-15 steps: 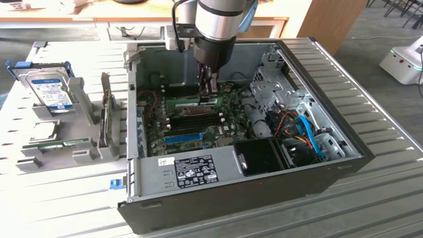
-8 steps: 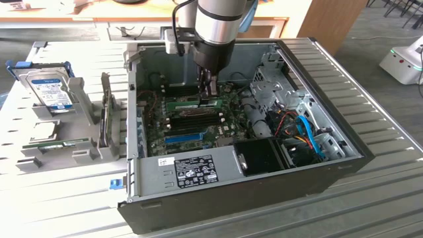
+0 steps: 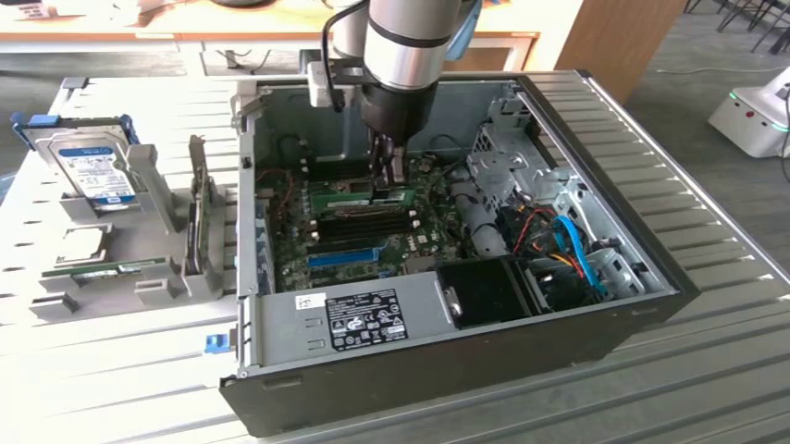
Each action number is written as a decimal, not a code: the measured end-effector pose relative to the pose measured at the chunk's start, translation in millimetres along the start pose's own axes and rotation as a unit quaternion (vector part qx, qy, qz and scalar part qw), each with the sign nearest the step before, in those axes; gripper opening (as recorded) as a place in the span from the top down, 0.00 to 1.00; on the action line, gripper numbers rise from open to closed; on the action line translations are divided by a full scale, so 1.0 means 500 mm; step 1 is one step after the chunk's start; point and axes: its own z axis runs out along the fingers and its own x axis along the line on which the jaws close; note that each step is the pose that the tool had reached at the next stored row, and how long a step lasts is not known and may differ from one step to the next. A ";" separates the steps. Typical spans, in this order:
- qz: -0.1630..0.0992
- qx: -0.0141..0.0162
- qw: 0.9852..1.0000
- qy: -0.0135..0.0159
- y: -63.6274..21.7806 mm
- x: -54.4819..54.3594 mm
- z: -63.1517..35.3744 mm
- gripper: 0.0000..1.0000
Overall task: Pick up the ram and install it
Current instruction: 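Insert the ram into the slot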
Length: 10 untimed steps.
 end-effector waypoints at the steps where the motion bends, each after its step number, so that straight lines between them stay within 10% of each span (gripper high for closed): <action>1: 0.000 0.000 1.000 0.000 0.000 0.000 0.002 0.88; 10: 0.000 0.000 1.000 0.000 -0.001 0.001 0.017 0.88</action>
